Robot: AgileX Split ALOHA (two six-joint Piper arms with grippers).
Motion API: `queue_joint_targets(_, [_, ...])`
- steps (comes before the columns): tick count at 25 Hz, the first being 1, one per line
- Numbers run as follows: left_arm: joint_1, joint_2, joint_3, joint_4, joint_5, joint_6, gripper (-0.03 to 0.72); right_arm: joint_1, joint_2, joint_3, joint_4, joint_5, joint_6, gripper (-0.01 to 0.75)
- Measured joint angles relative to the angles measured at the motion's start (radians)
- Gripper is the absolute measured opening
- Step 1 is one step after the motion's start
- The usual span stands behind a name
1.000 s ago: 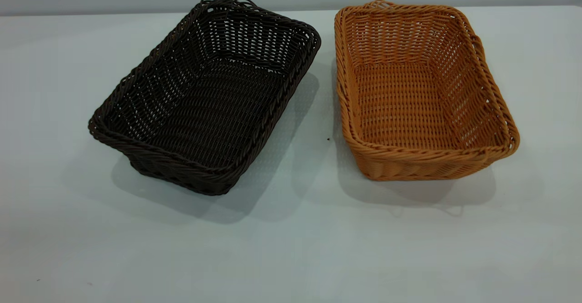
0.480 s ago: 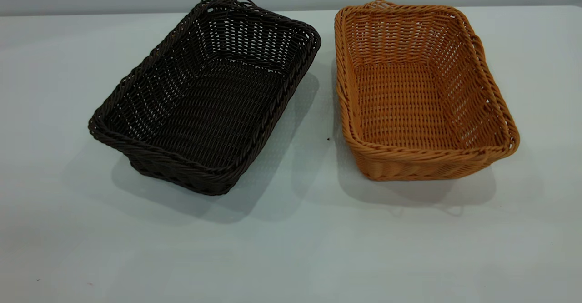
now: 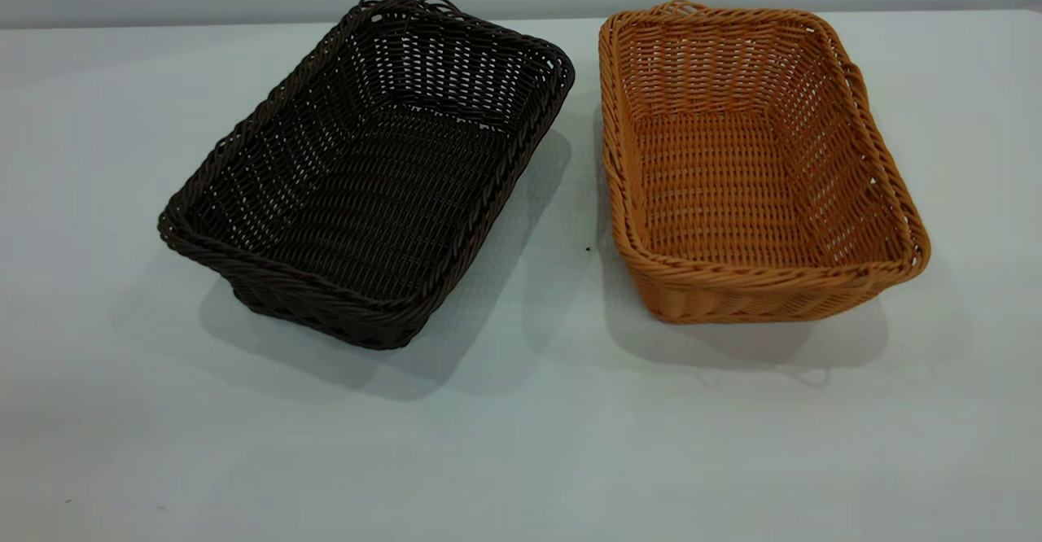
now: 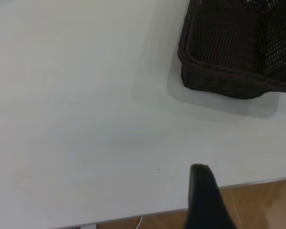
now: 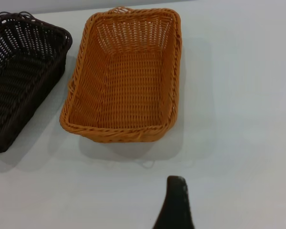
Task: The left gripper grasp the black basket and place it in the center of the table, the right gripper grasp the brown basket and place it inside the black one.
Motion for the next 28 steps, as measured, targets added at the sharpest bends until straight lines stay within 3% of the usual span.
queue_joint_targets(21, [0.000,0.000,0.000,0.002,0.000,-0.005,0.401,0.000,0.005,0.000,0.005,-0.002,0.004,0.552])
queue_joint_targets(28, [0.000,0.251,-0.045,0.015,-0.031,-0.043,0.413,0.000,0.283,-0.009,0.009,-0.025,-0.004,0.606])
